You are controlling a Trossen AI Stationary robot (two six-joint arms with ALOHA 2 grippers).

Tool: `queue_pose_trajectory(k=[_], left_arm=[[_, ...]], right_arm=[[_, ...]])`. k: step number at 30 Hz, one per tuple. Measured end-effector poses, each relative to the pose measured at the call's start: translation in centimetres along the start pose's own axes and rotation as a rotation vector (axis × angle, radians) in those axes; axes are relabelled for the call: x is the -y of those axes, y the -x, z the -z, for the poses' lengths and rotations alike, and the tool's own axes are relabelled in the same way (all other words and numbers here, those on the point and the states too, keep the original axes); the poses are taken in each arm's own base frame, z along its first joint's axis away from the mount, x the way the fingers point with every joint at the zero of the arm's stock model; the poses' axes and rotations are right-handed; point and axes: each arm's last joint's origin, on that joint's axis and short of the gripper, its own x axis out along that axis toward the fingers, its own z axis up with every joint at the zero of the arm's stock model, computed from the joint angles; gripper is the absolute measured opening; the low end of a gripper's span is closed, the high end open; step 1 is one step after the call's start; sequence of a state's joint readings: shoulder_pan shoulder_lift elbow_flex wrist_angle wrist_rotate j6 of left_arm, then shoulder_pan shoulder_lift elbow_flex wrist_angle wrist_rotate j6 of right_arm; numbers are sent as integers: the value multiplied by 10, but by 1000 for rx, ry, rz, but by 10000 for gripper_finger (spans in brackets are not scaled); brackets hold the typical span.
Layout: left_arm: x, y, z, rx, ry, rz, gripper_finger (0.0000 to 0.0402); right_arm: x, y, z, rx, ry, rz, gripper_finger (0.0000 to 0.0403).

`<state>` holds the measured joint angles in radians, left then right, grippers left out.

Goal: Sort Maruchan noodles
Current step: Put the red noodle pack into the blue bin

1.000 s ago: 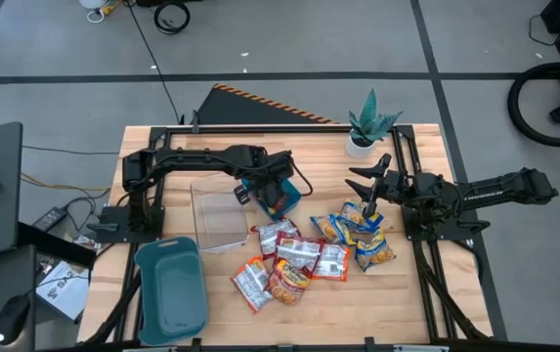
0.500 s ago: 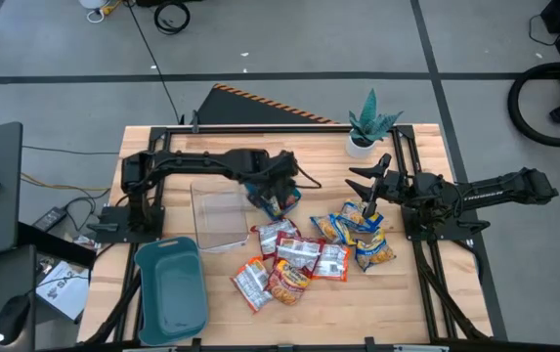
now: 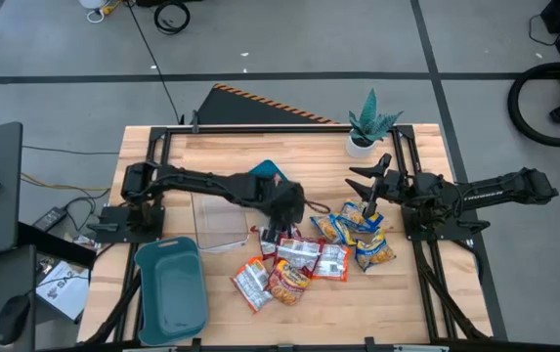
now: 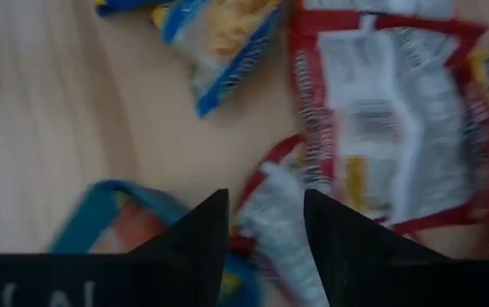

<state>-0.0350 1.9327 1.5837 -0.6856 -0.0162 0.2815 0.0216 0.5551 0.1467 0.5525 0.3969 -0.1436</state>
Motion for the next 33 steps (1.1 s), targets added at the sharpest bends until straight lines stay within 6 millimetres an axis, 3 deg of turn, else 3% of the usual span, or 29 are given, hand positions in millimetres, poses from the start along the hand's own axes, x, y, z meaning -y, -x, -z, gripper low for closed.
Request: queue_pose_trajectory(k=[5,9,14,20,26,33], left_arm=[[26,-5,-6,-16,71,46,153],[37,-12,-20,-31,128,72,153],[52,-32,-33,-57,103,31,154],[68,-40,-44,-67,136,-28,184],[75,-38,-46,-66,181,58,222],[81,-47,-37,-97,163,-25,211]], right_arm=[[0,-1,1,-7,-26,0,170],[-1,-2,2,-8,-70,-1,170],[-5,-3,6,-40,-104,-23,170],[-11,-2,10,-83,-113,-59,170],[-15,-1,10,-90,-112,-92,170],[-19,1,10,-88,-114,-122,170]])
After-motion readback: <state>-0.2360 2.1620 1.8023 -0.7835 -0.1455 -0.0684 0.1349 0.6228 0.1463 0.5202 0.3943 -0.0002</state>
